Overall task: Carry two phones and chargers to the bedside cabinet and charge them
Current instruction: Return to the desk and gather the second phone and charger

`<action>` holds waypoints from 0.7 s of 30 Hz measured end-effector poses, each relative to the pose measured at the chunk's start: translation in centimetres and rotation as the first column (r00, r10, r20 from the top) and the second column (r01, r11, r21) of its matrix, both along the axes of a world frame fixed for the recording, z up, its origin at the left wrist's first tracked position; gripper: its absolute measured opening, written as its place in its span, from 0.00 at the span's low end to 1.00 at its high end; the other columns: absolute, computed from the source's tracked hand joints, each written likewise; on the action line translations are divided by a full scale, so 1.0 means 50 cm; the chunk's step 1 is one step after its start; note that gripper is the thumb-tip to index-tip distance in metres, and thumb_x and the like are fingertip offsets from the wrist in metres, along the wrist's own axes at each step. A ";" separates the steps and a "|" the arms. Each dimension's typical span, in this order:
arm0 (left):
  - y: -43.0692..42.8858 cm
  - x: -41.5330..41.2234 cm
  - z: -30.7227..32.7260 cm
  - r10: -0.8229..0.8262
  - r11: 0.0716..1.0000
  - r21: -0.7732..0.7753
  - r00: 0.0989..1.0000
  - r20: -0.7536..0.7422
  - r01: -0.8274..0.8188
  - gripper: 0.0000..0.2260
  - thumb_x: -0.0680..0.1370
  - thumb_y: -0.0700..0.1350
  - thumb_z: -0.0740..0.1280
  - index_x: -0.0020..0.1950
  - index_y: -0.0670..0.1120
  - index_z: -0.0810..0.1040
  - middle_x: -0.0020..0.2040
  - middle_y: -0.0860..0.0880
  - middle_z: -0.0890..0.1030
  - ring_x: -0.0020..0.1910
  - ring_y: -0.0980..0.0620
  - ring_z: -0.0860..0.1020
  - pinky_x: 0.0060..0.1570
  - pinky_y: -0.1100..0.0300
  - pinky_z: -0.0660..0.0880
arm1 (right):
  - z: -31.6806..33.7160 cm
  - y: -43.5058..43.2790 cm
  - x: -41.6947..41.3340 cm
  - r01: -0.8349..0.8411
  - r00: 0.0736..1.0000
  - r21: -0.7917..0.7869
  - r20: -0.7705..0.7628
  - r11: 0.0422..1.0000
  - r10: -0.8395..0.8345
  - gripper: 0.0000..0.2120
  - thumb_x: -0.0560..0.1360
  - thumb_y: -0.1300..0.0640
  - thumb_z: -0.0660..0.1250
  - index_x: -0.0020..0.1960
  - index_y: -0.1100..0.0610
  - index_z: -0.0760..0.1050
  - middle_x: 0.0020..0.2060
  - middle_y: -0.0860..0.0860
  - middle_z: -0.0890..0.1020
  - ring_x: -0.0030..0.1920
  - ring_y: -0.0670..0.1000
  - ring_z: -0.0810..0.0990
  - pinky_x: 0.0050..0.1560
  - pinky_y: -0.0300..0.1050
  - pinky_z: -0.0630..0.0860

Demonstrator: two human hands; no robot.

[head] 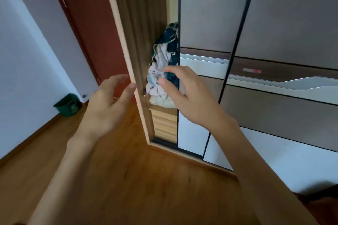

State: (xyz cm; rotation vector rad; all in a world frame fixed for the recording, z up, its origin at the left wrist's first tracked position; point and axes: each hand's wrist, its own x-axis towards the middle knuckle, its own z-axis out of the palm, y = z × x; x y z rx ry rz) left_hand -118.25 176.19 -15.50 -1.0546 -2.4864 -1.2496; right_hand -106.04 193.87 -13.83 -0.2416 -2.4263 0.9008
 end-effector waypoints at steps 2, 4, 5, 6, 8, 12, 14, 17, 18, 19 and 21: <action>-0.068 -0.029 -0.007 0.058 0.998 0.013 0.998 0.022 -0.059 0.27 0.77 0.67 0.57 0.70 0.54 0.72 0.67 0.54 0.76 0.56 0.62 0.76 0.48 0.68 0.67 | -0.013 -0.056 -0.052 -0.050 0.999 0.004 0.016 0.999 0.050 0.23 0.82 0.41 0.57 0.72 0.49 0.69 0.70 0.47 0.73 0.69 0.47 0.71 0.69 0.51 0.72; -0.132 -0.053 -0.016 0.116 0.993 0.019 0.992 0.047 -0.117 0.27 0.77 0.66 0.57 0.70 0.54 0.71 0.65 0.55 0.76 0.58 0.58 0.76 0.48 0.71 0.67 | -0.024 -0.105 -0.103 -0.097 0.995 0.018 0.030 0.995 0.096 0.23 0.82 0.41 0.57 0.72 0.50 0.69 0.70 0.47 0.73 0.70 0.46 0.71 0.69 0.46 0.70; -0.162 -0.065 -0.022 0.140 0.990 0.021 0.988 0.059 -0.141 0.26 0.77 0.65 0.58 0.71 0.54 0.71 0.64 0.56 0.77 0.57 0.60 0.75 0.47 0.73 0.67 | -0.029 -0.128 -0.128 -0.125 0.992 0.025 0.040 0.992 0.124 0.23 0.82 0.41 0.57 0.73 0.50 0.69 0.71 0.47 0.73 0.71 0.46 0.70 0.69 0.44 0.68; -0.193 -0.079 -0.027 0.167 0.985 0.024 0.983 0.073 -0.169 0.25 0.78 0.64 0.58 0.70 0.54 0.72 0.64 0.56 0.77 0.57 0.61 0.76 0.47 0.75 0.68 | -0.033 -0.150 -0.155 -0.157 0.987 0.027 0.051 0.987 0.156 0.23 0.82 0.41 0.57 0.73 0.50 0.69 0.71 0.47 0.73 0.71 0.46 0.70 0.69 0.42 0.67; -0.251 -0.108 -0.038 0.227 0.972 0.034 0.968 0.104 -0.231 0.24 0.78 0.63 0.59 0.70 0.53 0.72 0.65 0.55 0.77 0.59 0.57 0.76 0.50 0.72 0.67 | -0.042 -0.193 -0.209 -0.223 0.973 0.021 0.066 0.975 0.222 0.24 0.82 0.41 0.57 0.74 0.50 0.69 0.72 0.46 0.72 0.71 0.46 0.69 0.69 0.44 0.68; -0.354 -0.172 -0.058 0.374 0.927 -0.012 0.925 0.069 -0.374 0.26 0.78 0.64 0.58 0.70 0.51 0.72 0.65 0.53 0.77 0.61 0.58 0.72 0.51 0.73 0.64 | -0.064 -0.267 -0.320 -0.346 0.936 -0.001 0.074 0.938 0.345 0.24 0.82 0.41 0.56 0.74 0.50 0.69 0.72 0.47 0.72 0.72 0.47 0.70 0.71 0.51 0.69; -0.387 -0.201 -0.066 0.410 0.912 -0.036 0.910 0.058 -0.409 0.24 0.79 0.62 0.58 0.71 0.51 0.71 0.66 0.53 0.76 0.61 0.60 0.71 0.50 0.73 0.64 | -0.075 -0.290 -0.371 -0.386 0.920 -0.009 0.071 0.923 0.385 0.24 0.82 0.41 0.57 0.73 0.51 0.69 0.71 0.47 0.73 0.72 0.47 0.70 0.71 0.52 0.70; -0.439 -0.263 -0.074 0.484 0.875 -0.059 0.873 0.065 -0.481 0.22 0.80 0.61 0.59 0.71 0.53 0.71 0.66 0.53 0.76 0.63 0.58 0.72 0.53 0.70 0.65 | -0.093 -0.333 -0.477 -0.456 0.888 -0.006 0.070 0.890 0.455 0.24 0.82 0.41 0.57 0.73 0.52 0.70 0.71 0.48 0.74 0.71 0.47 0.71 0.71 0.52 0.70; -0.454 -0.286 -0.076 0.509 0.860 -0.063 0.858 0.066 -0.506 0.22 0.80 0.61 0.59 0.71 0.53 0.71 0.67 0.53 0.76 0.64 0.57 0.73 0.55 0.67 0.66 | -0.098 -0.349 -0.515 -0.482 0.874 -0.007 0.068 0.876 0.481 0.24 0.82 0.41 0.57 0.73 0.52 0.70 0.71 0.48 0.74 0.71 0.47 0.71 0.71 0.51 0.70; -0.469 -0.311 -0.077 0.534 0.845 -0.069 0.843 0.063 -0.530 0.23 0.80 0.61 0.59 0.71 0.52 0.71 0.67 0.53 0.76 0.65 0.55 0.73 0.57 0.64 0.67 | -0.102 -0.365 -0.555 -0.507 0.860 -0.007 0.065 0.862 0.506 0.24 0.82 0.42 0.57 0.73 0.53 0.70 0.70 0.48 0.74 0.70 0.47 0.71 0.71 0.51 0.70; -0.493 -0.364 -0.074 0.586 0.809 -0.091 0.808 0.060 -0.580 0.24 0.79 0.62 0.59 0.71 0.53 0.71 0.67 0.53 0.76 0.65 0.54 0.73 0.59 0.60 0.67 | -0.105 -0.395 -0.632 -0.556 0.829 -0.016 0.060 0.831 0.555 0.24 0.82 0.42 0.57 0.73 0.53 0.70 0.70 0.48 0.74 0.71 0.47 0.71 0.72 0.49 0.69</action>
